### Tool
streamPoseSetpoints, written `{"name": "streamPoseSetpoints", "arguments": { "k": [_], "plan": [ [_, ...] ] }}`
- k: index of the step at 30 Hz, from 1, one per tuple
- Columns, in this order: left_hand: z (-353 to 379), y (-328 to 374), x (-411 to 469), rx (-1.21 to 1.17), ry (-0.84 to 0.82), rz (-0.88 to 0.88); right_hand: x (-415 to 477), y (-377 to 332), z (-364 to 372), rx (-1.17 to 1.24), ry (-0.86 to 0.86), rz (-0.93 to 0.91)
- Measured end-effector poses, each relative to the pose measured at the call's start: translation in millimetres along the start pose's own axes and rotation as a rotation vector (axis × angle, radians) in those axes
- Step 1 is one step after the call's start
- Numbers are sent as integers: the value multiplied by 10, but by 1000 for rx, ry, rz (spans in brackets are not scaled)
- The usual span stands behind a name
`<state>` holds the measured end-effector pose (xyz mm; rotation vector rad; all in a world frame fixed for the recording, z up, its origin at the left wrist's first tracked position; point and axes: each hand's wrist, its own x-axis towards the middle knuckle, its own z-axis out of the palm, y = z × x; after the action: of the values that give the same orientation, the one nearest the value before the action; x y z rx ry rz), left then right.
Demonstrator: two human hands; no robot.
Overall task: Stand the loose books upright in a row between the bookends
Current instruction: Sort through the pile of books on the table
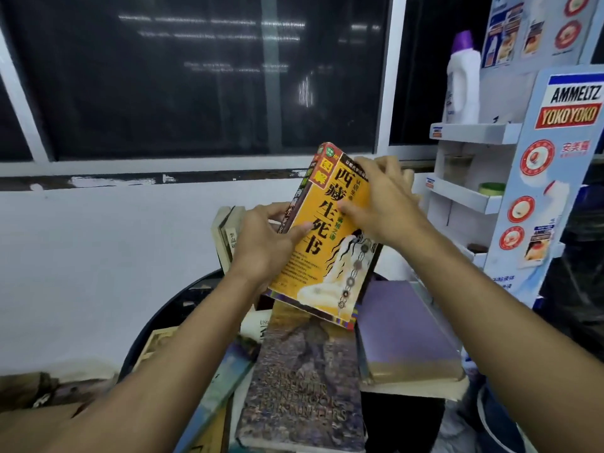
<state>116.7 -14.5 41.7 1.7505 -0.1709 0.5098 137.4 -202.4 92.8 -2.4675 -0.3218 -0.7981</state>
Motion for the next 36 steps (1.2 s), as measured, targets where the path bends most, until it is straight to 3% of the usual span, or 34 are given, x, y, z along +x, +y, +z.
{"name": "streamPoseSetpoints", "arguments": {
  "k": [3,5,8,13,23,36],
  "plan": [
    [141,38,-122,88,152,120,-76,-160,36,221,-49,-7],
    [257,38,-255,56,165,165,-167,-200,36,308,-77,-59],
    [411,-55,-417,0,111,191,-302,-185,1,414,-61,-70],
    [673,-10,-567,-112,53,271,-440,-43,-107,397,45,-60],
    [1021,5,-716,-198,-192,220,-560,290,-436,391,68,-10],
    [1124,-254,-839,332,-218,255,-682,408,-539,275,26,-32]
  ]
}}
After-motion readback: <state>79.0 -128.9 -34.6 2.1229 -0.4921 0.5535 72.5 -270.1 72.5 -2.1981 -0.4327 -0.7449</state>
